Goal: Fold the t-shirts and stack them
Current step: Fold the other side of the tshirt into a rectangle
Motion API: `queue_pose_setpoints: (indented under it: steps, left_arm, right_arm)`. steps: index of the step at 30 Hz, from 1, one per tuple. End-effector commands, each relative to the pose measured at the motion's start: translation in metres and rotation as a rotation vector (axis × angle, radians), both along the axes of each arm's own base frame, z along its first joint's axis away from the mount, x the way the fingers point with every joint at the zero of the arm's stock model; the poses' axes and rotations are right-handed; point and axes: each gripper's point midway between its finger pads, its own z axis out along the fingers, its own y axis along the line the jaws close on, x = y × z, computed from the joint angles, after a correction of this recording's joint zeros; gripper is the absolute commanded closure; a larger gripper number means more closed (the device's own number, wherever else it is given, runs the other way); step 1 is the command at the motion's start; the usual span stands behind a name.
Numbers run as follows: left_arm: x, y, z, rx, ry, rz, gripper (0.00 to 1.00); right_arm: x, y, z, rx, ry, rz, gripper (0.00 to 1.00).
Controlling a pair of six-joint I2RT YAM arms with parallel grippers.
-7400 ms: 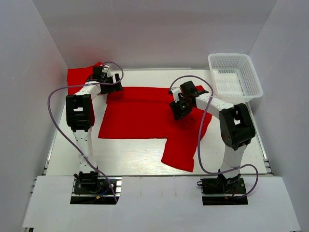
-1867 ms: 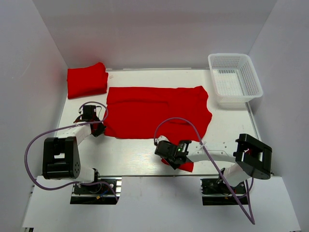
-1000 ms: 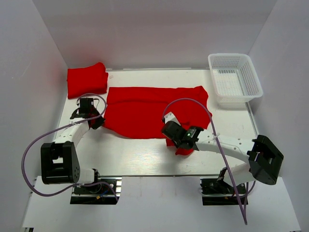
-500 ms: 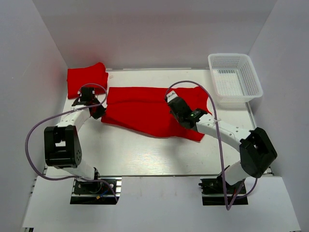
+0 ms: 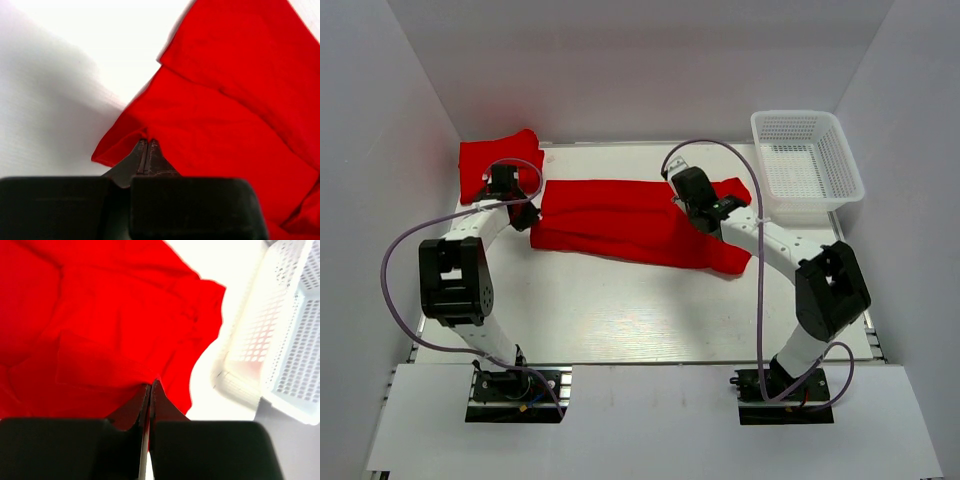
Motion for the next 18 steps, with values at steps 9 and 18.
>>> queue_pose_setpoints:
  steps: [9,18]
  left_arm:
    - [0.041,0.009,0.021,0.029,-0.096,0.039,1.00]
    - [0.071,0.005,0.015,0.012,-0.105,0.011,1.00]
  right_arm:
    - [0.055,-0.003,0.022,-0.032,-0.050,-0.002,1.00]
    - [0.086,-0.010,0.019,-0.068,-0.049,0.004,1.00]
